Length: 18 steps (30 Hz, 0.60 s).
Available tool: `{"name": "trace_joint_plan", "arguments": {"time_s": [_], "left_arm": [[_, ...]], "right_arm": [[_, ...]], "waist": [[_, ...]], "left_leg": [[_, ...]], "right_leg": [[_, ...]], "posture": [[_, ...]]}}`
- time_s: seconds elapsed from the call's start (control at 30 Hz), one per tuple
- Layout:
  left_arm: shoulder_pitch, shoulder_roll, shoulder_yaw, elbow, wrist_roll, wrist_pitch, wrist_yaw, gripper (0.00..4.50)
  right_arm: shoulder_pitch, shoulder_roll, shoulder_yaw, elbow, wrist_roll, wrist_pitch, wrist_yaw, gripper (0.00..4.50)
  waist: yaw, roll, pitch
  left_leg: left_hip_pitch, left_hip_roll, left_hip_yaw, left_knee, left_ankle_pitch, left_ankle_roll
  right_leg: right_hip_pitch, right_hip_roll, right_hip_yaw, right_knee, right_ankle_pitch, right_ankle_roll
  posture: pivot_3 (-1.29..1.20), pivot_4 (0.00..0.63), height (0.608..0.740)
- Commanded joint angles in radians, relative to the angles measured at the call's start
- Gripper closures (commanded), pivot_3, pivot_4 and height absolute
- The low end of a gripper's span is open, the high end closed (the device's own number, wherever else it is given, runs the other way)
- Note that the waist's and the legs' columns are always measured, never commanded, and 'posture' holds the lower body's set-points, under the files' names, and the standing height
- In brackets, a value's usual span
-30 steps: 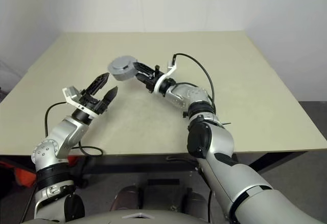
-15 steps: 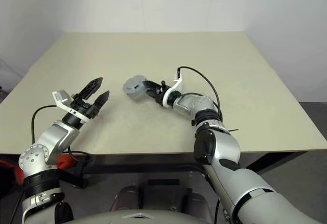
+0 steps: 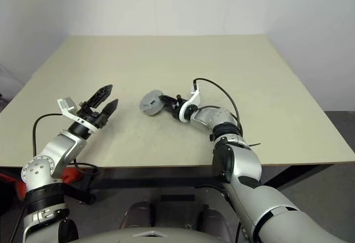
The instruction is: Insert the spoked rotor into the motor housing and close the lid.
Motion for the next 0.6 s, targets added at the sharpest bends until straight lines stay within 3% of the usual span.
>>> {"name": "trace_joint_plan", "arguments": {"time_s": [0.03,0.33,0.37,0.53,0.6], "left_arm": [[-0.017,0.012,0.001,-0.013,0.002,-0.013,-0.018,0.05],[-0.020,0.012,0.001,-0.009,0.017,-0.017,-0.022,0.05],[-0.020,0.012,0.001,-0.009,0.019,-0.018,-0.022,0.00],[-0.023,0.014,-0.001,-0.004,0.025,-0.020,-0.025,0.00],[-0.023,0.013,-0.001,-0.004,0.028,-0.020,-0.028,0.00]], "right_arm": [[-0.022,-0.003,-0.004,-0.012,-0.002,-0.048,0.009,2.80],[-0.022,-0.012,0.017,0.004,-0.039,-0.104,0.009,2.80],[-0.022,-0.014,0.023,0.006,-0.049,-0.114,0.006,2.12],[-0.025,-0.010,0.045,0.009,-0.089,-0.173,0.005,0.64],[-0.025,-0.007,0.056,0.003,-0.107,-0.201,0.010,0.64]], "waist": [[0.000,0.000,0.000],[0.013,0.000,0.000],[0.014,0.000,0.000],[0.014,0.000,0.000],[0.014,0.000,0.000]], "left_leg": [[0.000,0.000,0.000,0.000,0.000,0.000],[0.014,0.000,0.000,0.000,0.000,-0.001],[0.015,0.000,0.000,0.000,0.001,-0.001],[0.015,0.000,0.000,0.000,0.002,-0.003],[0.015,0.000,0.000,-0.001,0.002,-0.003]], "right_leg": [[0.000,0.000,0.000,0.000,0.000,0.000],[0.013,0.000,0.000,0.000,-0.003,-0.003],[0.014,0.000,0.000,0.000,-0.003,-0.003],[0.014,0.000,0.000,0.000,-0.002,-0.003],[0.013,0.000,0.000,0.000,-0.002,-0.003]], "posture": [[0.00,0.000,0.740],[0.00,0.000,0.740],[0.00,0.000,0.740],[0.00,0.000,0.740],[0.00,0.000,0.740]]}}
